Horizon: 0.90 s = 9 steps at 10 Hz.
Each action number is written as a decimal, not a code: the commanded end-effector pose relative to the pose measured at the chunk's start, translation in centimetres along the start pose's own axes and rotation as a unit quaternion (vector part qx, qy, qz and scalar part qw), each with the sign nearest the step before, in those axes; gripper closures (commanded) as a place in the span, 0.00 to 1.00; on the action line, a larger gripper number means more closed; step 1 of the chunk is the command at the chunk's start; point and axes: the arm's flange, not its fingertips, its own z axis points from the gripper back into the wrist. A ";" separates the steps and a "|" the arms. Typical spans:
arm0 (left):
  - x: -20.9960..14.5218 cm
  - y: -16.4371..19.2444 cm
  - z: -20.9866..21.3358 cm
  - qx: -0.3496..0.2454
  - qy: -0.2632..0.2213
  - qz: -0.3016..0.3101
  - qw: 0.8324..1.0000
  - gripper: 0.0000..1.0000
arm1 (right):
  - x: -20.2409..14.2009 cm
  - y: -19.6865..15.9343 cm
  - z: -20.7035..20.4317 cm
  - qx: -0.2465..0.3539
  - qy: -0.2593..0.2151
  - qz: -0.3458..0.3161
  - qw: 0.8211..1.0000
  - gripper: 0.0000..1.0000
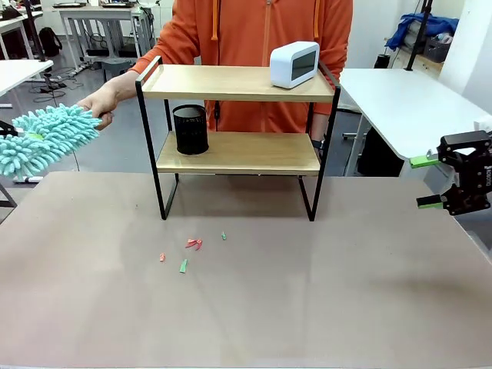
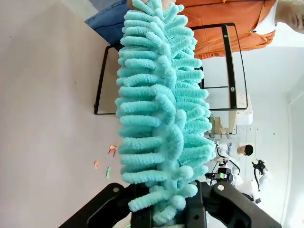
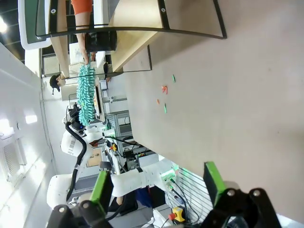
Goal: Clean the shelf.
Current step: Hand the Duster back to the human.
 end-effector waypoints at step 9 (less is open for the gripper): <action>-2.9 -1.0 -4.6 -0.093 0.122 0.035 0.988 0.00 | -0.2 0.1 0.0 -0.003 0.002 -0.005 1.000 0.00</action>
